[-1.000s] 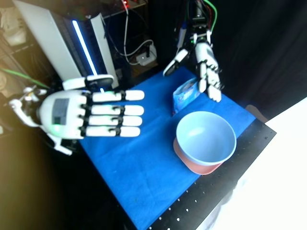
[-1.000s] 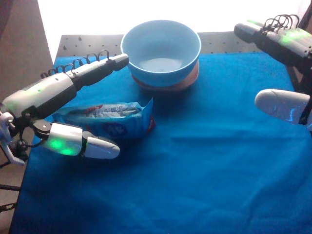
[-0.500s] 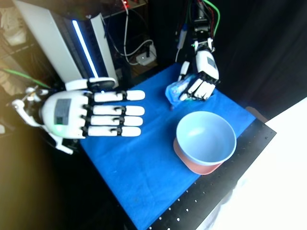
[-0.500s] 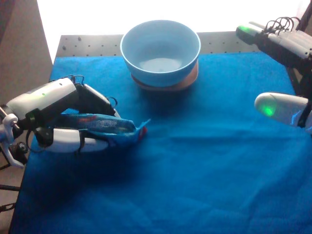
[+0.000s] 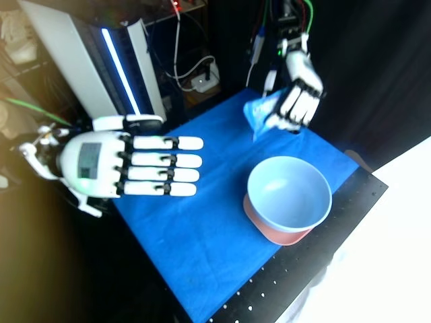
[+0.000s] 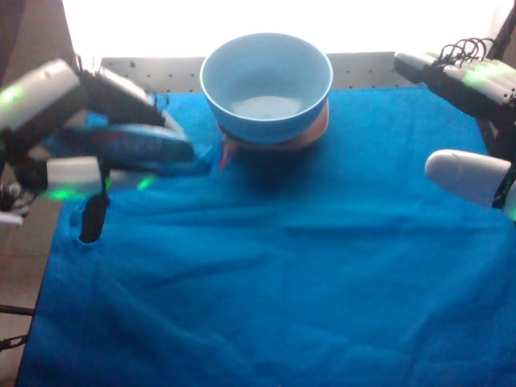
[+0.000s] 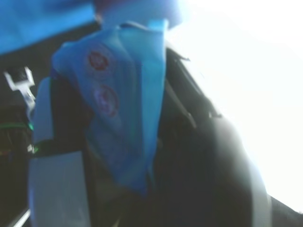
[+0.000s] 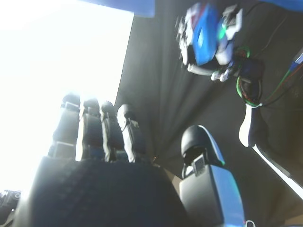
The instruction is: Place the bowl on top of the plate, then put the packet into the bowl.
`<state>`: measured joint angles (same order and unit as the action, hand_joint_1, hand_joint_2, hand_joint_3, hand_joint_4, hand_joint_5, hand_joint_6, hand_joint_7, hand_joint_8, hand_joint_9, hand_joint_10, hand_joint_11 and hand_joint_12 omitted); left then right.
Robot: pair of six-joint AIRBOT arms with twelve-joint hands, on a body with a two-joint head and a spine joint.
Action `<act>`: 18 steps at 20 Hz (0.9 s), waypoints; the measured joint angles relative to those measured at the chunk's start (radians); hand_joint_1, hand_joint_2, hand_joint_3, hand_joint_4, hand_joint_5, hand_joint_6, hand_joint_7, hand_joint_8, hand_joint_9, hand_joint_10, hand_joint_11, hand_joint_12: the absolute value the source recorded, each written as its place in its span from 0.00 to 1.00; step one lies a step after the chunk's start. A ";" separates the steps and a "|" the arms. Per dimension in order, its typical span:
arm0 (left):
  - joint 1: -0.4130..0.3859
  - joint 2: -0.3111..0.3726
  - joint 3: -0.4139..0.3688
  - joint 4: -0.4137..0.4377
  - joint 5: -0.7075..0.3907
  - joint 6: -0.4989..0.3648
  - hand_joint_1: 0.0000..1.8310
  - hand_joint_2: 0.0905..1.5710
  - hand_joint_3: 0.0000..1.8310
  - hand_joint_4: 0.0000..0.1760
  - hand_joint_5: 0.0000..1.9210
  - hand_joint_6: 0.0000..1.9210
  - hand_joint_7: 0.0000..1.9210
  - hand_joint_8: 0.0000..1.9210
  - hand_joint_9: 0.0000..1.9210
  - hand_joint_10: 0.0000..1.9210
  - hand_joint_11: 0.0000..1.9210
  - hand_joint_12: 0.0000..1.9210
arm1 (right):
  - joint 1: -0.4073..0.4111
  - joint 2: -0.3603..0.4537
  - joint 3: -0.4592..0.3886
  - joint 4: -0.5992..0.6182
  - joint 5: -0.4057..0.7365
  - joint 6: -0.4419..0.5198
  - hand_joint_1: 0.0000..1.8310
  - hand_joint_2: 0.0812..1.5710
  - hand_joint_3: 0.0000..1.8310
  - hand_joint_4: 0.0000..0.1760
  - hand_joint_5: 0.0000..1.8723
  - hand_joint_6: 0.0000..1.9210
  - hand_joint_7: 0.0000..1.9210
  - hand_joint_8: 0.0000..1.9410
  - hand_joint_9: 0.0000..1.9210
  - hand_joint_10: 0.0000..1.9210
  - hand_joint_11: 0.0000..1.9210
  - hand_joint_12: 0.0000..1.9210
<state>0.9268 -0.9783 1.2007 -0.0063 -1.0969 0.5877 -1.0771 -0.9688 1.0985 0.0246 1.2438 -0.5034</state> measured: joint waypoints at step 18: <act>-0.475 -0.343 0.380 0.158 0.499 0.051 0.69 0.63 0.00 0.00 0.67 0.16 0.61 0.41 0.61 0.18 0.39 0.65 | -0.003 -0.031 0.024 0.005 0.000 0.000 0.02 0.88 0.00 0.14 0.04 0.00 0.01 0.00 0.00 0.00 0.00 0.00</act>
<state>0.4515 -1.3209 1.5810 0.1513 -0.5983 0.6388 -1.0801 -1.0000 1.1229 0.0296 1.2438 -0.5030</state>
